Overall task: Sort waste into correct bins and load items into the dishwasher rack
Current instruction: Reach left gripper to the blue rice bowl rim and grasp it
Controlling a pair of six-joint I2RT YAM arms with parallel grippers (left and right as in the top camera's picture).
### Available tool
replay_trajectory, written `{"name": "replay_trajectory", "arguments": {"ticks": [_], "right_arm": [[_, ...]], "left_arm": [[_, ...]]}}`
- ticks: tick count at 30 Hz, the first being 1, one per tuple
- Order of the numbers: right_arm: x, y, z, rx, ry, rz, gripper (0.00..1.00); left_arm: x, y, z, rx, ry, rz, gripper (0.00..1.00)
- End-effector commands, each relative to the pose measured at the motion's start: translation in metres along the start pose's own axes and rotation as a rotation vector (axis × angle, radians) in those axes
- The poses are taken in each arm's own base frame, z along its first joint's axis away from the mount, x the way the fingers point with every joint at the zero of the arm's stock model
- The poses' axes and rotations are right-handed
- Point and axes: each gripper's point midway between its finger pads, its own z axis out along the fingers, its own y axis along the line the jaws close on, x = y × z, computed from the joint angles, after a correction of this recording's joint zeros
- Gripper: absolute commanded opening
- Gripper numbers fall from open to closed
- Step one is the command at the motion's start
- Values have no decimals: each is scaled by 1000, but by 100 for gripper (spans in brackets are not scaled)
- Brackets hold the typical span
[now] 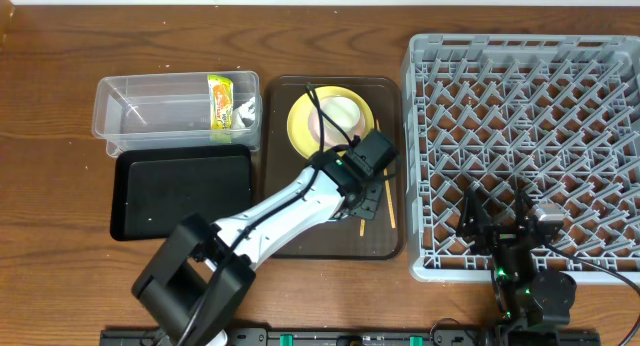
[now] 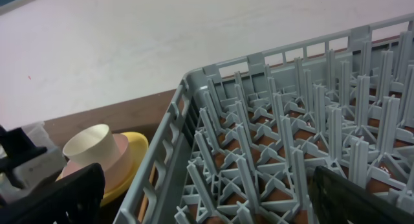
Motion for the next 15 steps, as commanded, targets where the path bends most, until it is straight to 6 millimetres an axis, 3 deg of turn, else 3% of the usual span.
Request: {"name": "replay_trajectory", "arguments": {"ticks": [1,15], "right_arm": [[1,1,0,-5,1,10,99],[1,1,0,-5,1,10,99]], "left_arm": [[1,3,6,-20,4,-4,28],[-1,11,8,-67,-11,-3,25]]}}
